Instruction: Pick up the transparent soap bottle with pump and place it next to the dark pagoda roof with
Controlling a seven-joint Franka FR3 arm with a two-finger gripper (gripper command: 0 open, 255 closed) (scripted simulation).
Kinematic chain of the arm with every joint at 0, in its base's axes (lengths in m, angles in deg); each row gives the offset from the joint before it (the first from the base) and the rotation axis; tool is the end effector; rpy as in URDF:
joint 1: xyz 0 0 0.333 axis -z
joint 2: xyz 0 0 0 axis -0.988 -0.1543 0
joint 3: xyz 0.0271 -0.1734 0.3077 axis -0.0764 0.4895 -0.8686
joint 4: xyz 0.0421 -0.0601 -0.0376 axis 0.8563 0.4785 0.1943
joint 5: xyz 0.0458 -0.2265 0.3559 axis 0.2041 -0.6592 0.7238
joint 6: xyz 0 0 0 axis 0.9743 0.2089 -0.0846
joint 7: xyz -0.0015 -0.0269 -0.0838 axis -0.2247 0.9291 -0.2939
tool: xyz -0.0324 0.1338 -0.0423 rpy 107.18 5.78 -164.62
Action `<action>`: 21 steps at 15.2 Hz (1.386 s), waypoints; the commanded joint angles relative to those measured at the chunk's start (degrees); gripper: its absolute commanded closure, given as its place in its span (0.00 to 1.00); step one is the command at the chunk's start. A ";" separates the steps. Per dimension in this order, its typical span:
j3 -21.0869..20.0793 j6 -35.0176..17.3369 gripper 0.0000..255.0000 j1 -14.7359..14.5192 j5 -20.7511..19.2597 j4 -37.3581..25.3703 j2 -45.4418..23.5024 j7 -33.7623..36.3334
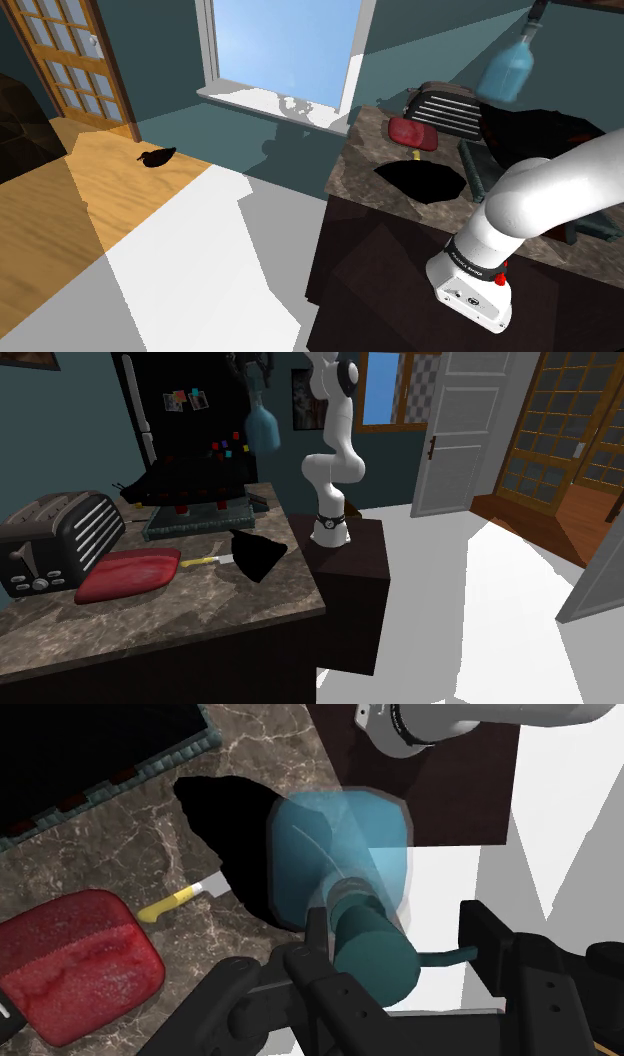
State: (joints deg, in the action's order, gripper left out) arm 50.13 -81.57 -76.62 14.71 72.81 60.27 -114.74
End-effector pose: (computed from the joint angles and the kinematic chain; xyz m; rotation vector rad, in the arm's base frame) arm 0.1945 -0.2582 0.7937 -2.9720 -0.0959 0.0957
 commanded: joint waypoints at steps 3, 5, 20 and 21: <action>1.56 2.65 1.00 1.13 -4.01 1.05 4.44 -4.06; 2.51 3.94 1.00 1.57 -6.11 1.11 6.26 -6.28; 5.75 3.33 1.00 3.98 -14.94 10.34 17.23 -12.73; 5.74 2.72 1.00 4.18 -15.05 11.62 17.90 -12.50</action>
State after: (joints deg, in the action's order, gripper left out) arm 55.89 -78.25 -72.60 -0.27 83.29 77.61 -127.47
